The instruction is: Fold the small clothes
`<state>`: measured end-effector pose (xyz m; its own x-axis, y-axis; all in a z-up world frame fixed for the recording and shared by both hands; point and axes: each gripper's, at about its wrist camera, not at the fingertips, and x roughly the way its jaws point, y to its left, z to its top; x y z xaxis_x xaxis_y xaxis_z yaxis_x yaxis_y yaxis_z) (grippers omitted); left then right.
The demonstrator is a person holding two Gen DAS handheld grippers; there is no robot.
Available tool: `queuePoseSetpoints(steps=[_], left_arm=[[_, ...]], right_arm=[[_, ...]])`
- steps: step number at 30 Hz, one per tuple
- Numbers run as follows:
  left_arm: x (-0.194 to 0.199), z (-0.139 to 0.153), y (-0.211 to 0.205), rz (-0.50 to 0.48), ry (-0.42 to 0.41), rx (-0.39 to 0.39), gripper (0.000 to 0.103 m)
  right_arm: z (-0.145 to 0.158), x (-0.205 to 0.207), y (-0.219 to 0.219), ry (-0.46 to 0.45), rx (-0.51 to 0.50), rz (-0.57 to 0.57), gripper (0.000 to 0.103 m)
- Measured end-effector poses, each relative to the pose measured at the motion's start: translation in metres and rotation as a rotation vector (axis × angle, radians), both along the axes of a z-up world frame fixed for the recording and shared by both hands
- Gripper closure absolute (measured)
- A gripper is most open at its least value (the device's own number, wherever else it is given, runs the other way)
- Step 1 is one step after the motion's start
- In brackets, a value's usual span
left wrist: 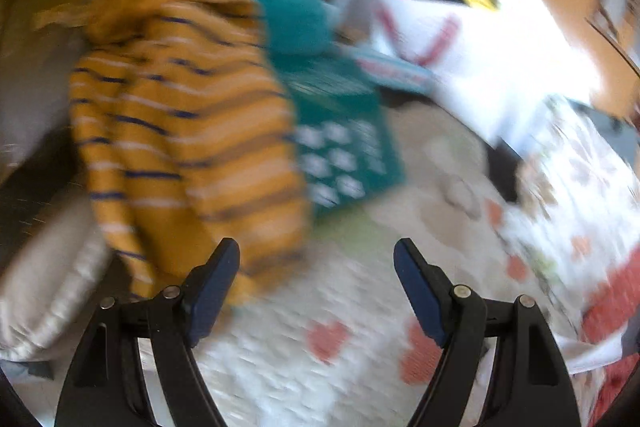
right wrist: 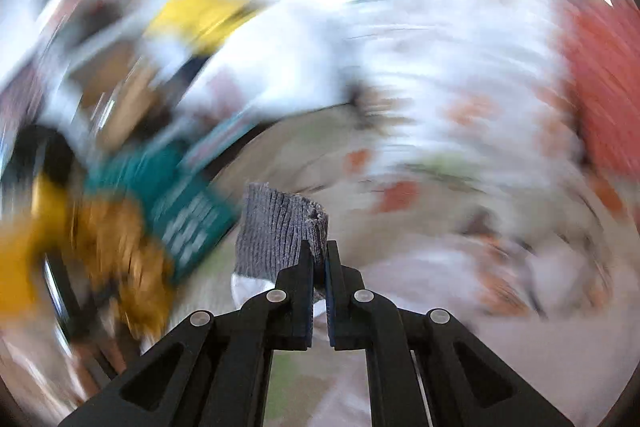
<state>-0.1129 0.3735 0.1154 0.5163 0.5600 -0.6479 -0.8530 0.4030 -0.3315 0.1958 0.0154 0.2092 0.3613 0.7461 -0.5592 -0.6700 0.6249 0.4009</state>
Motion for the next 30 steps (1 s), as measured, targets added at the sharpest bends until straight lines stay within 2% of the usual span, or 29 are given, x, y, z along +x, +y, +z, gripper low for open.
queuePoseSetpoints(steps=[3,5,9,11,13,14,16,20,22,24,26,28,30], left_arm=[[0.043,0.001,-0.033,-0.155,-0.005,-0.014,0.024],[0.066,0.001,-0.054,-0.232,0.000,-0.010,0.024],[0.118,-0.009,-0.105,-0.403,0.018,-0.022,0.022],[0.143,-0.023,-0.132,-0.491,0.042,-0.054,0.022],[0.163,-0.035,-0.154,-0.548,0.082,-0.064,0.022],[0.171,-0.039,-0.163,-0.574,0.091,-0.069,0.022],[0.190,-0.044,-0.180,-0.631,0.086,-0.087,0.022],[0.228,-0.055,-0.199,-0.703,0.084,-0.115,0.022],[0.246,-0.065,-0.205,-0.699,0.115,-0.130,0.022],[0.257,-0.076,-0.202,-0.681,0.164,-0.149,0.030],[0.265,-0.091,-0.195,-0.662,0.227,-0.194,0.053],[0.267,-0.108,-0.186,-0.656,0.264,-0.267,0.060],[0.267,-0.119,-0.183,-0.663,0.281,-0.313,0.060]], right_arm=[[-0.017,0.046,-0.102,0.120,0.014,-0.237,0.099],[-0.045,0.068,-0.167,0.226,0.008,-0.369,0.099],[-0.107,0.090,-0.263,0.338,-0.051,-0.572,0.096],[-0.140,0.095,-0.300,0.376,-0.120,-0.686,0.093],[-0.157,0.092,-0.324,0.404,-0.140,-0.735,0.093],[-0.160,0.085,-0.336,0.408,-0.114,-0.727,0.093],[-0.156,0.078,-0.335,0.375,-0.133,-0.687,0.092],[-0.133,0.061,-0.290,0.217,-0.192,-0.487,0.092],[-0.129,0.057,-0.261,0.215,-0.161,-0.378,0.092],[-0.130,0.054,-0.220,0.255,-0.114,-0.236,0.092],[-0.139,0.053,-0.176,0.305,-0.082,-0.109,0.092],[-0.151,0.050,-0.140,0.348,-0.076,-0.006,0.092],[-0.170,0.053,-0.095,0.360,-0.129,0.068,0.092]])
